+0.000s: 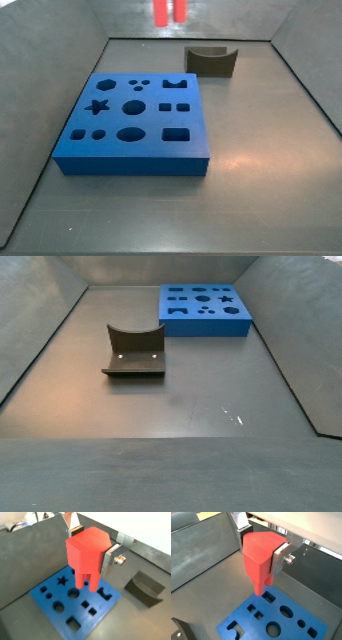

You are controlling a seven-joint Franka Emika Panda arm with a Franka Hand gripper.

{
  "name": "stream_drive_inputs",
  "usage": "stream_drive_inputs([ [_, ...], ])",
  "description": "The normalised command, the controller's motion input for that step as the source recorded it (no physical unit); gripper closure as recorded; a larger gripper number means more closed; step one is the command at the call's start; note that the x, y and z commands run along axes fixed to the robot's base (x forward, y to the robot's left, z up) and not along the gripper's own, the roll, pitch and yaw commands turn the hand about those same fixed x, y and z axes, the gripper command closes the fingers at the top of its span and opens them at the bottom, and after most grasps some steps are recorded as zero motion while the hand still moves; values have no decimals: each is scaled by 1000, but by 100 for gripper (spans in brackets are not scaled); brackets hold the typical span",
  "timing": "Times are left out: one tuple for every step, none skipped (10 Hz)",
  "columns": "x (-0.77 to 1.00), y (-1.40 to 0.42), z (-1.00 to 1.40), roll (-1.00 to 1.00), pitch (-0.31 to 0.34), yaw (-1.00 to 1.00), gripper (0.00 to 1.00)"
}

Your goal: Insert the 3 prong object.

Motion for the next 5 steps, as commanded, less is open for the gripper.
stream_drive_inputs([
  [-331,326,-549,0,-10,-666,100],
  [-366,183,-491,3,-33,-789,100],
  [-277,469,-377,9,-27,-500,100],
  [-146,491,-380,0,-9,-471,100],
  [-86,186,-394,0,-1,-840,100],
])
